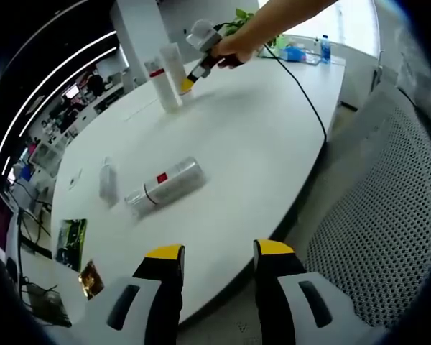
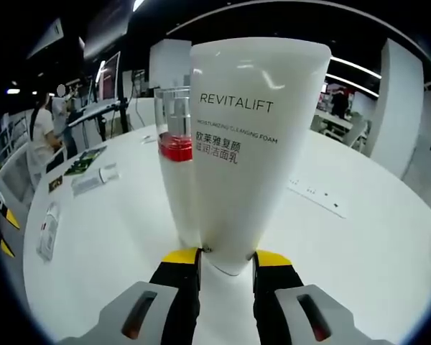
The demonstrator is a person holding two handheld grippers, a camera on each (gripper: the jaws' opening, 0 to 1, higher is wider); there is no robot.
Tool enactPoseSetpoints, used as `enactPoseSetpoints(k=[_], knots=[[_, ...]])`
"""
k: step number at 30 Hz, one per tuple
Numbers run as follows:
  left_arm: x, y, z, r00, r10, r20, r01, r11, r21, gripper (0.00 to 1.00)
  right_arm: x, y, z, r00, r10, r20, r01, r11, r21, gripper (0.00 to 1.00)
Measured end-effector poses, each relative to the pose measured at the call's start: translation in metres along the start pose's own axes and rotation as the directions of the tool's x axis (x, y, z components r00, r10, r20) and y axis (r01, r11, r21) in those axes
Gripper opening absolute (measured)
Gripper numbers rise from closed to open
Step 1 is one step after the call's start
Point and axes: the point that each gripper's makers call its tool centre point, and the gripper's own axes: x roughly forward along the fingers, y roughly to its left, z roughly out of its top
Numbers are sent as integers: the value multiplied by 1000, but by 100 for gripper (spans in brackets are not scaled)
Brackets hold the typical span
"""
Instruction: Arrange the skincare products in the storage area until every visible bottle or jar stands upright without overlapping.
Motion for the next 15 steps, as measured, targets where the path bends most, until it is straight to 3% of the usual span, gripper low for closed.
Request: enactPoseSetpoints(k=[15], knots=[[0, 1, 0, 1000, 7, 0, -7, 1000, 3, 35, 5, 1, 3, 1000, -16, -8, 17, 1000, 16, 22]])
